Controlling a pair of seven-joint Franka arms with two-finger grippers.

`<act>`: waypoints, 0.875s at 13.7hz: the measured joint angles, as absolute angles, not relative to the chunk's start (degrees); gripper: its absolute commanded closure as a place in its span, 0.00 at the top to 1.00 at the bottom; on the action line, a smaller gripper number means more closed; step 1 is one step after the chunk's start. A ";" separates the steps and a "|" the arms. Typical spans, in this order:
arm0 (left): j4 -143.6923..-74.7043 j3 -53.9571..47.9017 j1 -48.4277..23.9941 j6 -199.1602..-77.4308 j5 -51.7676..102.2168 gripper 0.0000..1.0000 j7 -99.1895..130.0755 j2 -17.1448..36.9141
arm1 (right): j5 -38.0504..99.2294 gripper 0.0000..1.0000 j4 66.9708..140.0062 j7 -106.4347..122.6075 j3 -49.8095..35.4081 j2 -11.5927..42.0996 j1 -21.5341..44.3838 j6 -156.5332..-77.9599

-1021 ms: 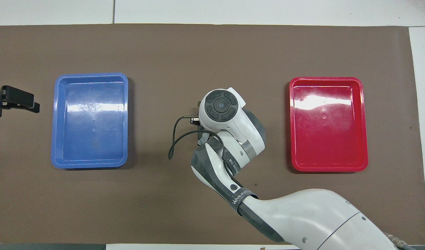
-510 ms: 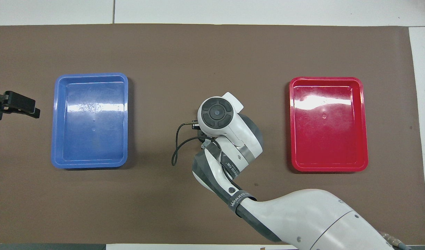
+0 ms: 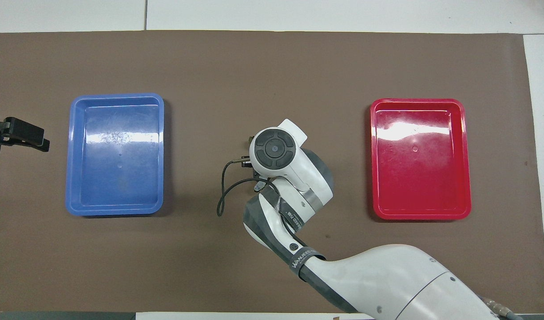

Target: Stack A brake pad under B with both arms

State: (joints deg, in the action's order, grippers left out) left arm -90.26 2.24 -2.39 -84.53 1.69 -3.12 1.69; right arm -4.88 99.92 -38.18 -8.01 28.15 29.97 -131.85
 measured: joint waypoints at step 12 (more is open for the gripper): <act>-90.53 2.20 -2.39 -87.71 1.67 1.00 -3.11 1.42 | -4.88 0.99 101.56 -38.17 -7.97 27.79 30.29 -134.01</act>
